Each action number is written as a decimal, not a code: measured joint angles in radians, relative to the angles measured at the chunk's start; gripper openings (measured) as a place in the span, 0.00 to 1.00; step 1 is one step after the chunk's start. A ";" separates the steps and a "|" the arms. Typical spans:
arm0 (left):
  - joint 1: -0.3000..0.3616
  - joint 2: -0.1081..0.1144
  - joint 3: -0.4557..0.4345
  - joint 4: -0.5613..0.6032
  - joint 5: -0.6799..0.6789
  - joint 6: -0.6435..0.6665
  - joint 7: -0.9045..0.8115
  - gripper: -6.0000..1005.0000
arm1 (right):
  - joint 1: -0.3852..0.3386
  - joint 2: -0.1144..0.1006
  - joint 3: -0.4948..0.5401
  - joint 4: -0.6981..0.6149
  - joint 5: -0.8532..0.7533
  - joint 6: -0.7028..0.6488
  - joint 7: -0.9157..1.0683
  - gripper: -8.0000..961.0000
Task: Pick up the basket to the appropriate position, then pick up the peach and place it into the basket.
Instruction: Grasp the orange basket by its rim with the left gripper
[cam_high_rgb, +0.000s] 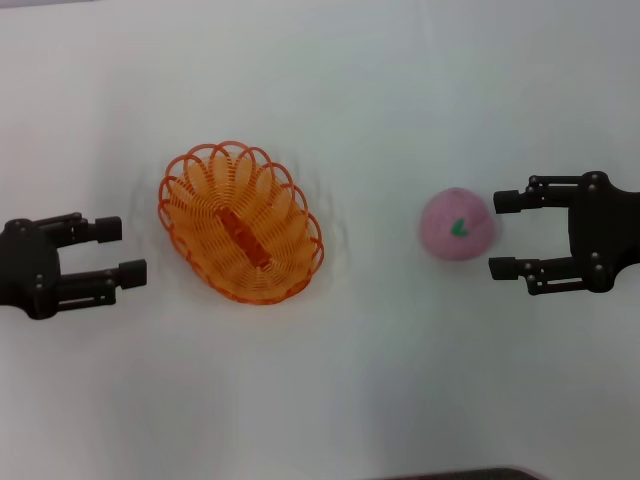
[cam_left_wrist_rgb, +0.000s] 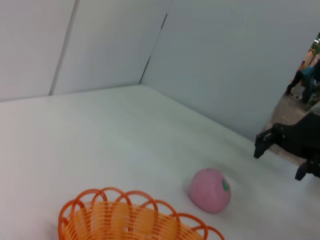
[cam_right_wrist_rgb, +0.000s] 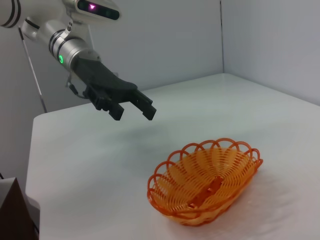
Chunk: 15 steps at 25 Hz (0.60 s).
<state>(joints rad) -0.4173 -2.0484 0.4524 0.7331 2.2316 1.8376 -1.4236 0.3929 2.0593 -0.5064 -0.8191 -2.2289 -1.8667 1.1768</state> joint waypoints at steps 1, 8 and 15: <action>0.000 0.000 0.000 0.000 -0.005 0.000 0.000 0.77 | 0.000 0.001 0.000 0.000 0.000 0.001 0.000 0.84; 0.010 -0.001 -0.015 0.000 -0.052 0.000 -0.003 0.77 | -0.001 0.020 0.005 0.004 0.004 0.004 0.004 0.84; 0.018 -0.013 -0.054 0.000 -0.054 0.001 -0.009 0.77 | 0.006 0.027 -0.006 0.051 0.005 0.045 0.000 0.84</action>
<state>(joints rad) -0.3991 -2.0613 0.3980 0.7332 2.1772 1.8386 -1.4330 0.3988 2.0863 -0.5129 -0.7685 -2.2243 -1.8219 1.1764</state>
